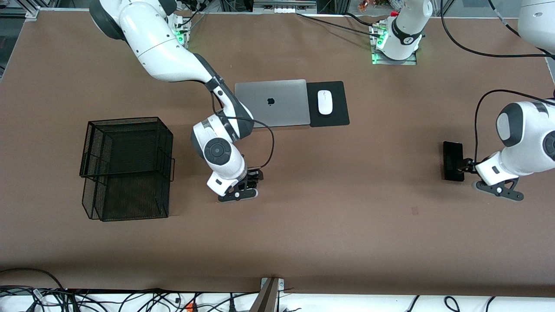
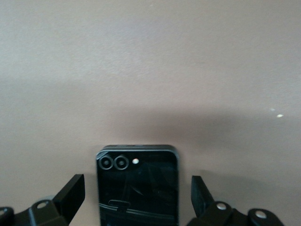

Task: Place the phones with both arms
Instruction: 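Grasp the flip phone with the right gripper while the left gripper reaches the tall phone, then carry the flip phone to the basket while the left gripper grasps the tall phone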

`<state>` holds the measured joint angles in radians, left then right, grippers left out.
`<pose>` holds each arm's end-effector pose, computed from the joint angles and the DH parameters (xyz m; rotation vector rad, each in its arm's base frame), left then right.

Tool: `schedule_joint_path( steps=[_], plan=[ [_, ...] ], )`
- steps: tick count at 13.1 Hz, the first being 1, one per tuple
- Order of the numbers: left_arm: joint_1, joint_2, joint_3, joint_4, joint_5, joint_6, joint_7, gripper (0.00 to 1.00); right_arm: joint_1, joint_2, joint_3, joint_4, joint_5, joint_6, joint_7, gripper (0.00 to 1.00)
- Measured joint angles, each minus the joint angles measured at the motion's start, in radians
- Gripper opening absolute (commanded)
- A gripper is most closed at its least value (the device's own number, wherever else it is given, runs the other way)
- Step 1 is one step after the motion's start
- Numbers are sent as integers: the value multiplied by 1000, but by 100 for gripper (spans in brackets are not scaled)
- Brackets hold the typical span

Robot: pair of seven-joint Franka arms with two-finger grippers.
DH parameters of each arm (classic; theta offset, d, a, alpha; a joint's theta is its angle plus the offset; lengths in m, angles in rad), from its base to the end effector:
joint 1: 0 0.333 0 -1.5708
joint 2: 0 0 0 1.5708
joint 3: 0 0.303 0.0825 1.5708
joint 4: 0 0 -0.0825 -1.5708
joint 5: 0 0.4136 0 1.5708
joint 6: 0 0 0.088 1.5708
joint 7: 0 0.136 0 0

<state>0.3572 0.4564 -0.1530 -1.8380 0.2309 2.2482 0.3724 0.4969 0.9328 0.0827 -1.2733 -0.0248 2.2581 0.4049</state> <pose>0.6386 0.1467 0.2202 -3.0108 0.4590 0.1017 0.6516 0.4098 0.1385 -3.0657 -0.2377 -0.0410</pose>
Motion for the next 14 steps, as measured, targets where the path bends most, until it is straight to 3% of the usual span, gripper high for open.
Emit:
schedule_joint_path(
  steps=[6,14],
  plan=[
    [87,-30,-3,-255,0,290,-25,100,17,6,-5,-34,0,56,14,100],
    [88,-24,-9,-347,0,419,-79,100,18,6,-7,-40,-21,70,12,100]
  ],
)
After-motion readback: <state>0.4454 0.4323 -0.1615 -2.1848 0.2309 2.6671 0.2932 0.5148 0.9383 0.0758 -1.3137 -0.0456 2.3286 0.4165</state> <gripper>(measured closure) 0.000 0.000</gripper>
